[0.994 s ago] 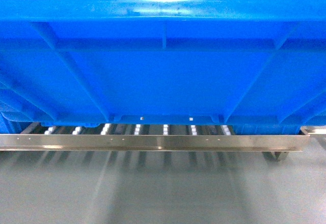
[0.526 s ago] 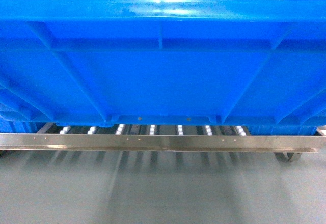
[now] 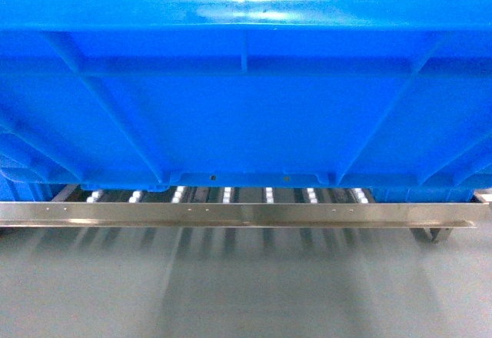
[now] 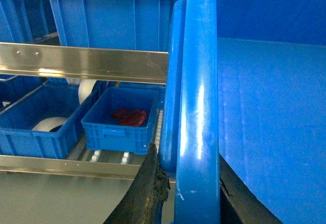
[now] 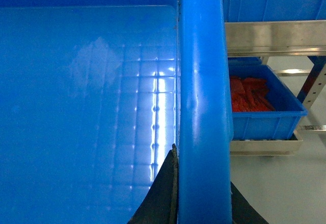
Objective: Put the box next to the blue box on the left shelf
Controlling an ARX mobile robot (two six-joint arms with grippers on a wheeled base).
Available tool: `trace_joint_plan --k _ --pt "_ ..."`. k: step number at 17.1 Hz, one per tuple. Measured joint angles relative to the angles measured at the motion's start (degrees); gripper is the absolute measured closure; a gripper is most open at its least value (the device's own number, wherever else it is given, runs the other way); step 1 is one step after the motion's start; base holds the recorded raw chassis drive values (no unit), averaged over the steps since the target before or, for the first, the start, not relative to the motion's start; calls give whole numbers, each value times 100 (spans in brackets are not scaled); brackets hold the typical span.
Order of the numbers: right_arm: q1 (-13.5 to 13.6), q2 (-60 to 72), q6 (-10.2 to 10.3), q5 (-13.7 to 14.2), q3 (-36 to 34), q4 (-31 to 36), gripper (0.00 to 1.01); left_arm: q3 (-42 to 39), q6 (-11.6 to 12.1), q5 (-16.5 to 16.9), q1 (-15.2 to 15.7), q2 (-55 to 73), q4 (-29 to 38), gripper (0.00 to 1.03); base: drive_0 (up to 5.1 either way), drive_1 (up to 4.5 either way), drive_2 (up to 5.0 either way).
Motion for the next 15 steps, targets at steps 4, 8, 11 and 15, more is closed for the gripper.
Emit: trace_joint_plan --k 4,8,11,15 --pt "0 -2 -2 4 0 -17 93 0 0 7 0 0 -24 87 0 0 0" --pt "0 0 0 2 0 -17 93 0 -2 7 0 0 -26 87 0 0 0" --pt "0 0 2 2 2 -17 93 0 0 2 0 0 -24 87 0 0 0" --pt "0 0 0 0 0 -17 93 0 0 2 0 0 -24 87 0 0 0"
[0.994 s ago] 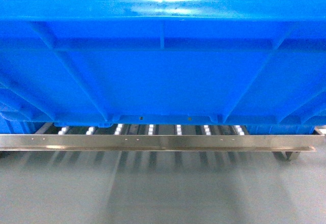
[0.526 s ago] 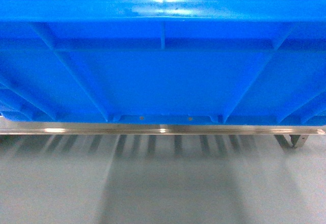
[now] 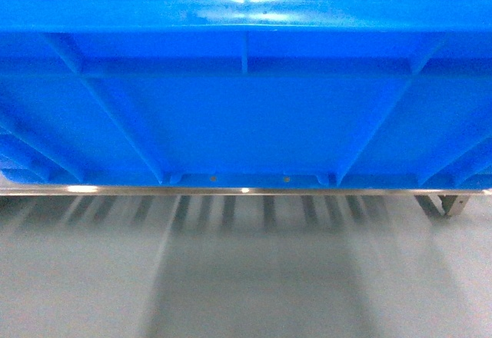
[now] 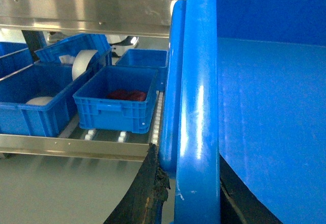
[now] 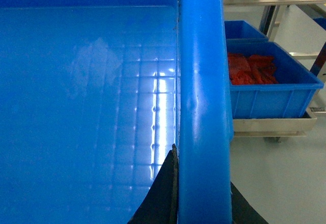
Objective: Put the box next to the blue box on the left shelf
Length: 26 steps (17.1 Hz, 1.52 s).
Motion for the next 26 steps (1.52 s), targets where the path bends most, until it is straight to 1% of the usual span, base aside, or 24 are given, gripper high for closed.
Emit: trace_joint_plan --k 26 --pt "0 0 -2 7 -4 -7 93 -7 -2 11 0 7 -9 87 0 0 0"
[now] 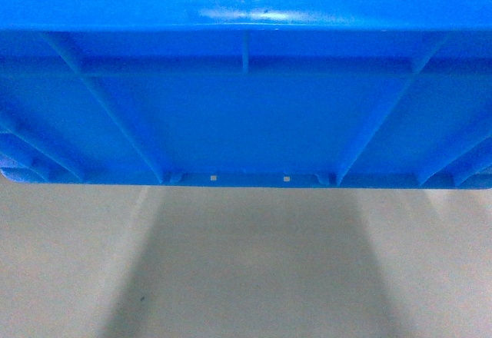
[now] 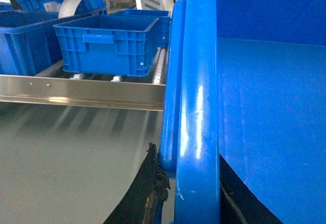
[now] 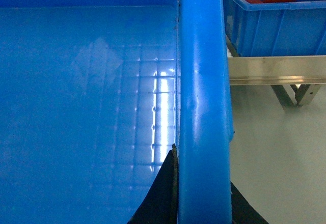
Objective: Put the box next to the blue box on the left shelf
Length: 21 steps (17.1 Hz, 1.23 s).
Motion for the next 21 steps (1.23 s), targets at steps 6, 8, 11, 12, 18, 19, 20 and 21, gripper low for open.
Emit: trace_joint_plan --k 6,8,11,12,18,19,20,21 --pt "0 0 0 0 0 0 93 0 0 0 0 0 0 87 0 0 0" --pt "0 -9 0 2 0 -15 93 0 0 -9 0 -15 -7 87 0 211 -210" --pt "0 -11 -2 0 0 4 93 0 0 -4 0 -15 13 87 1 422 -420" --pt "0 -11 -2 -2 0 7 93 0 0 -9 0 -15 9 87 3 422 -417" --pt "0 -7 0 0 0 4 93 0 0 0 0 -11 4 87 9 428 -410" --pt "0 -7 0 0 0 7 93 0 0 0 0 -11 7 87 16 435 -402" --pt "0 -7 0 0 0 4 93 0 0 2 0 -11 9 87 5 423 -413" --pt "0 -7 0 0 0 9 93 0 0 2 0 -11 11 87 5 423 -413"
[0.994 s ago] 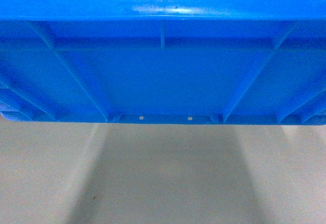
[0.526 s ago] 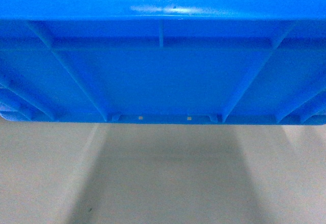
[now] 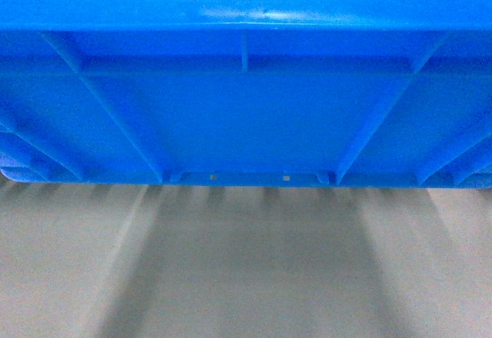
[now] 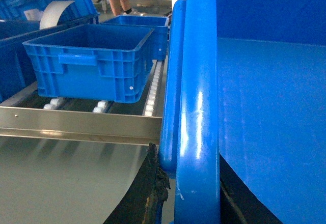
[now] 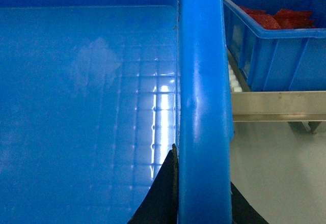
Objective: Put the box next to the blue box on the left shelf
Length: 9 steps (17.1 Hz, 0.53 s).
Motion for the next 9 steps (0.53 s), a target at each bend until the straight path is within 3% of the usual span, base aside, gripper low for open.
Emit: trace_joint_plan --k 9 --pt "-31 4 0 -11 0 -4 93 0 0 7 -7 0 -4 87 2 399 -395"
